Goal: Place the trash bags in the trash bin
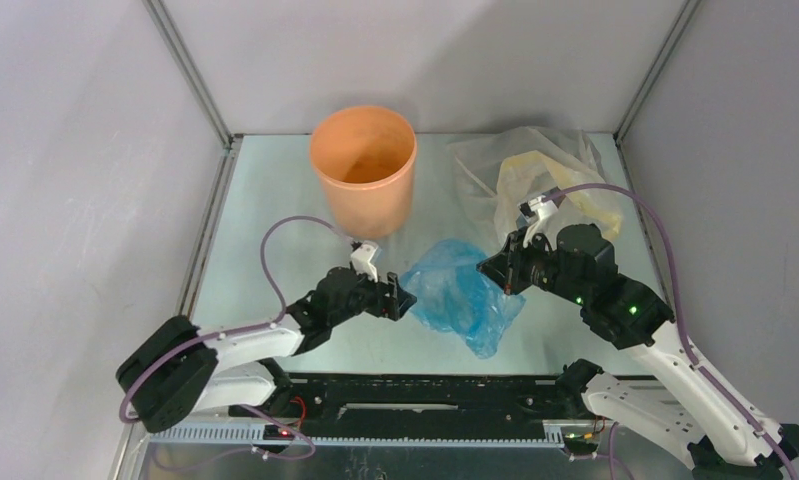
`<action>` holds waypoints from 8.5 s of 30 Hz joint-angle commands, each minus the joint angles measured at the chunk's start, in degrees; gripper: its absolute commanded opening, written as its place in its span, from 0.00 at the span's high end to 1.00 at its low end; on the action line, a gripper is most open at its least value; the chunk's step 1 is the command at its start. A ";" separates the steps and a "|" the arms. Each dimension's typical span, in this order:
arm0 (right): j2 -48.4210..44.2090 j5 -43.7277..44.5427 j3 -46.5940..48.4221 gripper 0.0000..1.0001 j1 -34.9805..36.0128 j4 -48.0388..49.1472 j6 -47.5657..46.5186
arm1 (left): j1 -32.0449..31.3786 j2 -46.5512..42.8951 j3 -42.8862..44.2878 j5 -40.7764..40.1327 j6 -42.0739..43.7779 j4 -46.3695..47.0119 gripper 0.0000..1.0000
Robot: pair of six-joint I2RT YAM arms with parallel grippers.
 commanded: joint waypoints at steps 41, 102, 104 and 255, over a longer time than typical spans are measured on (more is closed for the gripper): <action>1.20 6.19 1.95 1.00 -4.68 -3.10 -0.39 | 1.68 5.19 -1.61 3.59 1.67 8.51 1.00; 6.67 -7.30 31.47 1.00 -8.63 15.89 -2.49 | 2.10 -9.70 85.02 0.74 3.93 -68.26 1.00; 8.85 -8.15 31.31 1.00 -8.58 19.66 -1.78 | 5.88 -8.78 86.52 0.75 4.96 -68.27 1.00; 89.02 7.27 86.55 1.00 0.64 -27.56 -20.20 | 47.13 21.78 63.13 31.51 -3.42 -27.25 1.00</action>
